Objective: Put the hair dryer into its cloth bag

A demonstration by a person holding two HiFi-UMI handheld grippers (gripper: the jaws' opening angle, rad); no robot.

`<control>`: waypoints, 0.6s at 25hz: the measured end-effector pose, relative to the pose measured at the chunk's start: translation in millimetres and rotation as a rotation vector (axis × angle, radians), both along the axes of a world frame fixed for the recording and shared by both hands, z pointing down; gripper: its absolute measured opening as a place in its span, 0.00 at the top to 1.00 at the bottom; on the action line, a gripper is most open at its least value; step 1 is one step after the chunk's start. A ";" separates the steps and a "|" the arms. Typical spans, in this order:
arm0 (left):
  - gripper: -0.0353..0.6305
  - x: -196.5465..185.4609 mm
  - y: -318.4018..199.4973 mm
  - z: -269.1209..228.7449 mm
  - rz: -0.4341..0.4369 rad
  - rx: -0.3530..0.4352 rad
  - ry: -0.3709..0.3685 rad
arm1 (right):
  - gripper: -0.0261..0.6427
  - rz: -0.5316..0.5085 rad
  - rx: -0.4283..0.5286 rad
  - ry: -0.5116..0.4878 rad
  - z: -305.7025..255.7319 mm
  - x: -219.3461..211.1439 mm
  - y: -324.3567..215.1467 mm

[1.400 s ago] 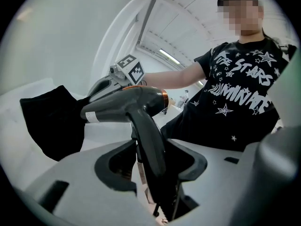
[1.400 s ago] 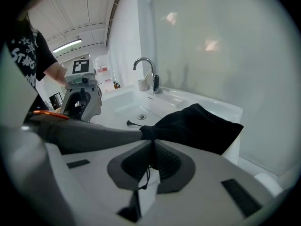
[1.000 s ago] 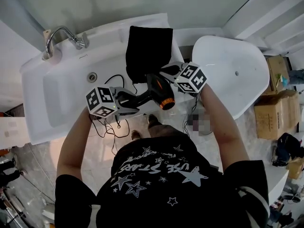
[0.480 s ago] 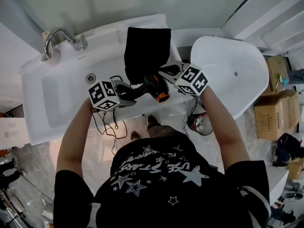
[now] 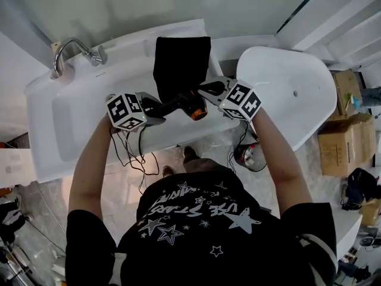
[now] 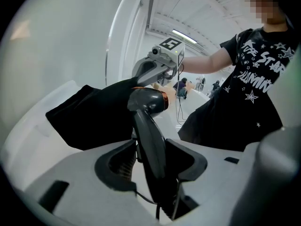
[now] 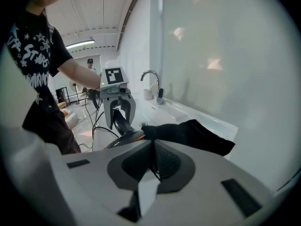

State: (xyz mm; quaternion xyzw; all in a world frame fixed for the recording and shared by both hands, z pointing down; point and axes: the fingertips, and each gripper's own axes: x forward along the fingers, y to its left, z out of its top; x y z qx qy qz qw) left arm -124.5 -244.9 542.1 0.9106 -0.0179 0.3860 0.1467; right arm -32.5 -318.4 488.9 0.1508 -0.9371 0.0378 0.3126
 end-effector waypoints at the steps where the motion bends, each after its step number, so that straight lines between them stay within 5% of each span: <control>1: 0.64 -1.3 -3.9 -0.2 -0.017 0.001 -0.003 | 0.93 -0.002 0.002 -0.002 -0.4 1.5 0.5; 8: 0.64 -4.9 -34.9 -0.3 -0.140 0.048 -0.050 | 0.93 -0.013 0.053 0.003 -2.3 2.3 0.4; 15: 0.64 -5.8 -39.3 -5.2 -0.147 0.015 -0.035 | 0.93 -0.029 0.082 0.054 5.4 15.5 0.8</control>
